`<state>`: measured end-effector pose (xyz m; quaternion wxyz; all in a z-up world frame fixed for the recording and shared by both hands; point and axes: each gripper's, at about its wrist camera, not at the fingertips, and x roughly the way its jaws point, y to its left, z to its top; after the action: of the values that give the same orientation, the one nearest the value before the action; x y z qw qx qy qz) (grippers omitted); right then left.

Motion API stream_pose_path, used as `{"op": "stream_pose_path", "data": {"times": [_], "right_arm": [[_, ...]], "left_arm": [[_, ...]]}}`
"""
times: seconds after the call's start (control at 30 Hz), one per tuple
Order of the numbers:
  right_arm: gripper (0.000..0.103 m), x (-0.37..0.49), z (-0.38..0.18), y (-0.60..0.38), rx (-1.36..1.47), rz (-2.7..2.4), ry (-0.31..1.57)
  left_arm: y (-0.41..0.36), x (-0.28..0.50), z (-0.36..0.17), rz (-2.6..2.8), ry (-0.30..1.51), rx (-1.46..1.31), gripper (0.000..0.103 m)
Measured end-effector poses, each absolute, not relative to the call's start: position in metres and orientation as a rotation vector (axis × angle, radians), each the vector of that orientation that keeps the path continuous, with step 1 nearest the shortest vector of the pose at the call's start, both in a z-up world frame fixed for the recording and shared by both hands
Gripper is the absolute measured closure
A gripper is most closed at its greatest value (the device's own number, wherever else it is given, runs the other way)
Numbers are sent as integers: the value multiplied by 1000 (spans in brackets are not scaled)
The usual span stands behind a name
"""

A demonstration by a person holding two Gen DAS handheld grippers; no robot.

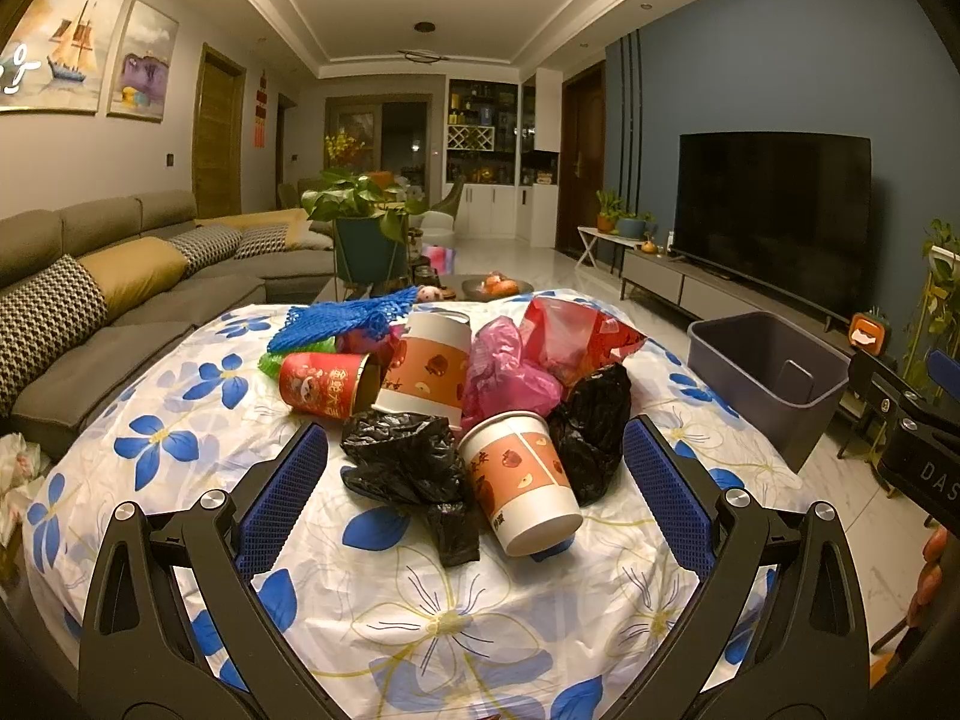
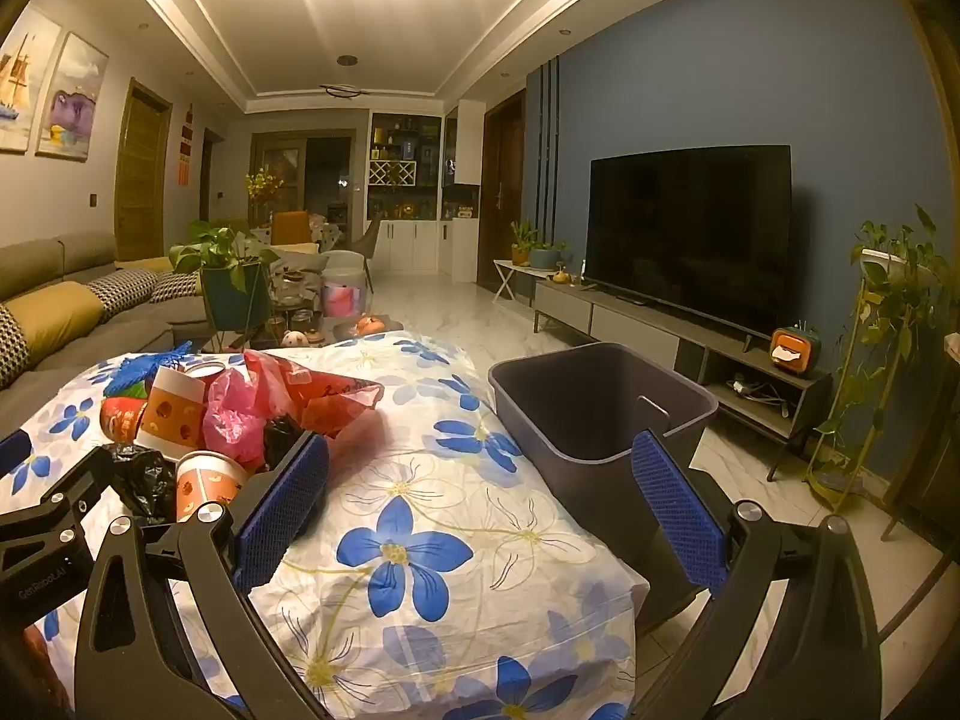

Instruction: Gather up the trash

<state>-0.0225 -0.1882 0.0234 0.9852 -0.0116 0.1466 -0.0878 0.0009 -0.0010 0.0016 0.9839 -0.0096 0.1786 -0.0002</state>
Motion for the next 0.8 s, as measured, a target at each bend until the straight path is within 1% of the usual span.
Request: {"op": "stream_pose_path", "data": {"times": [0.8], "right_arm": [[5, -22, 25, -189, -22, -177, 292]], "left_arm": [[3, 1, 2, 1, 361, -20, 6]]}}
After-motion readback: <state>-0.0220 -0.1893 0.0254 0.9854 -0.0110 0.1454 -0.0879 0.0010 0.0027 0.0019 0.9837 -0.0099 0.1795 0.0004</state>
